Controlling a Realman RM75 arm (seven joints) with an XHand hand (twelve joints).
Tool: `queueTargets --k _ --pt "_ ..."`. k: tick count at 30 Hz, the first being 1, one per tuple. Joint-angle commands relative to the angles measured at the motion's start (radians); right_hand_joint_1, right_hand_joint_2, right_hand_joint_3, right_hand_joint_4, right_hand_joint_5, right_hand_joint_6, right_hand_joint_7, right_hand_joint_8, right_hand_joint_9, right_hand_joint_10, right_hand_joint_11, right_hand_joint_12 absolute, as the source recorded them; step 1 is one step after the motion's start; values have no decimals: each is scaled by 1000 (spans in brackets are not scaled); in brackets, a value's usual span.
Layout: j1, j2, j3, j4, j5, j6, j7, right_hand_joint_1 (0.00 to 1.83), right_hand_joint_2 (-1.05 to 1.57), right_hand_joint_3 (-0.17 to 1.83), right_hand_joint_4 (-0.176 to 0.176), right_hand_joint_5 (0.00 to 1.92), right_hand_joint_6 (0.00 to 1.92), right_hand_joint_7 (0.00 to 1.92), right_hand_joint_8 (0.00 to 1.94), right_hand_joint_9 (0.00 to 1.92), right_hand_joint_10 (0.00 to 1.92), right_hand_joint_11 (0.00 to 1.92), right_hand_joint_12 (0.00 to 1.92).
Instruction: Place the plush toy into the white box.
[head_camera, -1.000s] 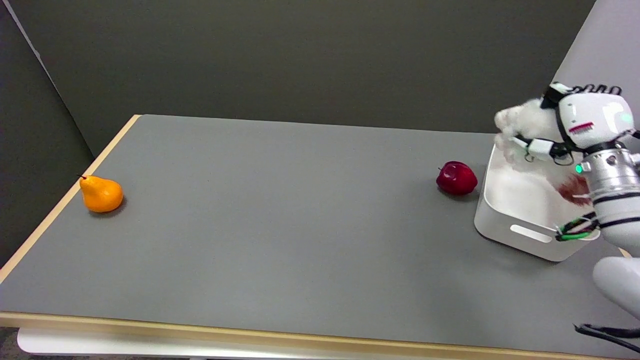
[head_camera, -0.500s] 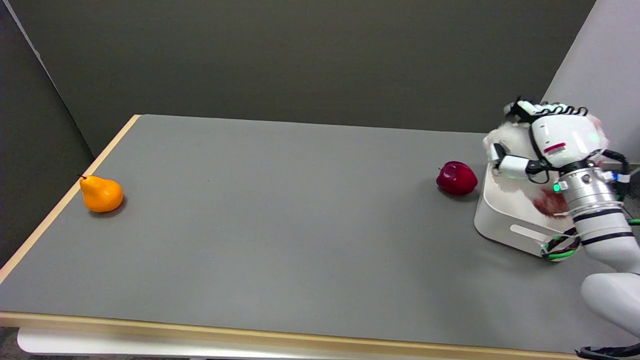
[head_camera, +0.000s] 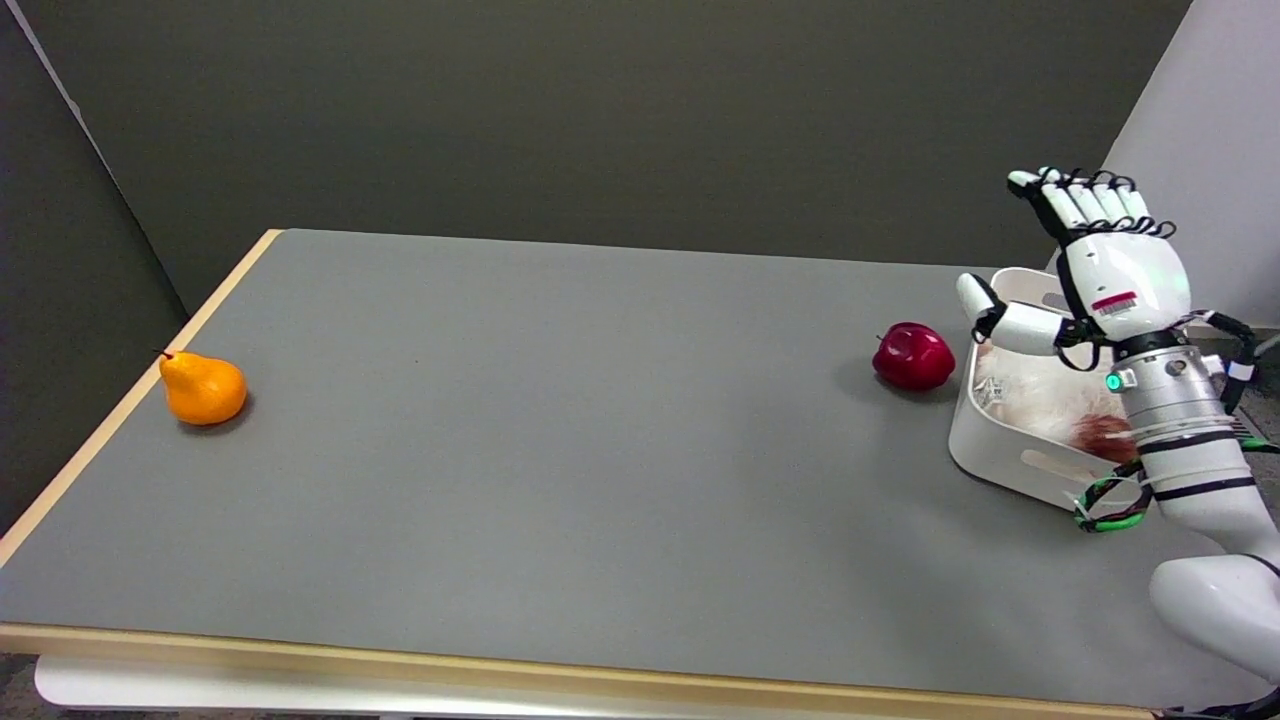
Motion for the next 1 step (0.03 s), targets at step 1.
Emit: queueTargets --k 1 --pt "18 18 -17 -122 -10 222 171 260 580 933 53 158 421 162 305 63 660 -1 1149"
